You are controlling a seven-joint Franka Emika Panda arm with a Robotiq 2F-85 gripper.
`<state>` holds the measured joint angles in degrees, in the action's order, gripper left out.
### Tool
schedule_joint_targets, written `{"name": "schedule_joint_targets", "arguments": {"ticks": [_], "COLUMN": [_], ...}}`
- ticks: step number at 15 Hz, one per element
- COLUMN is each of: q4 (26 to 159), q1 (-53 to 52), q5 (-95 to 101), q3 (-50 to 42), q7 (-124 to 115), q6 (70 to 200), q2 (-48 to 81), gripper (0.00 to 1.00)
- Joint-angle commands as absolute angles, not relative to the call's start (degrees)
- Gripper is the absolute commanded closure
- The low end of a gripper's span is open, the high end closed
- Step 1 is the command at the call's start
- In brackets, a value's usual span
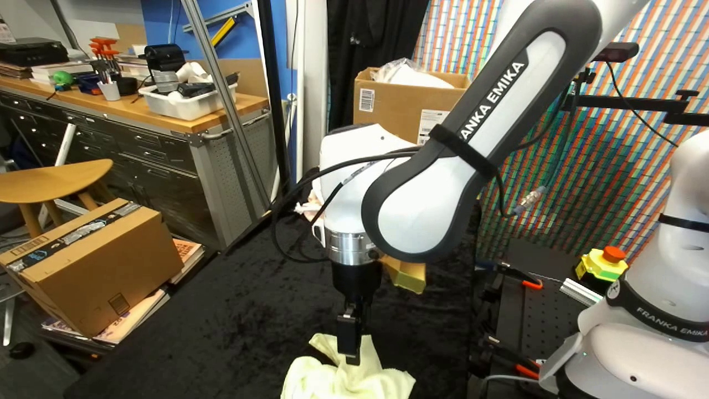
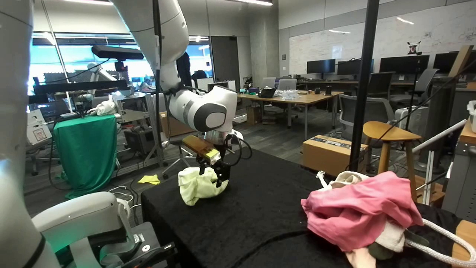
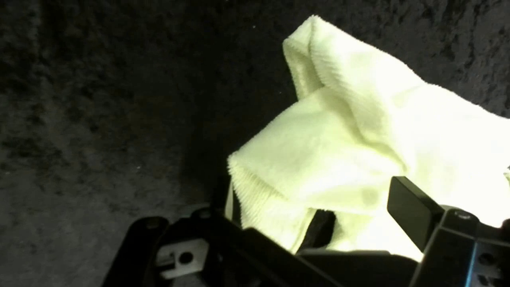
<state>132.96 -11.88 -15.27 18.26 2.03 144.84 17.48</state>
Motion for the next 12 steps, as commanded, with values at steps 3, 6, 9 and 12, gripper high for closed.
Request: {"name": "schedule_joint_targets", "arguments": {"ticks": [3,6,9,12], "q4": [130.89,129.81,128.72,127.60], "q1": [-11.73,-12.03,-12.26,-12.38], "q5": [-20.75,-21.71,-21.73,-21.77], "q3": [22.99,23.91,24.22,24.23], "q7": [8.23,9.21,9.27,9.14], "q6": [141.96,140.84,139.86,139.26], "q2": [19.55,20.48,21.42,22.90], "gripper": [0.00,0.00,0.00,0.00]}}
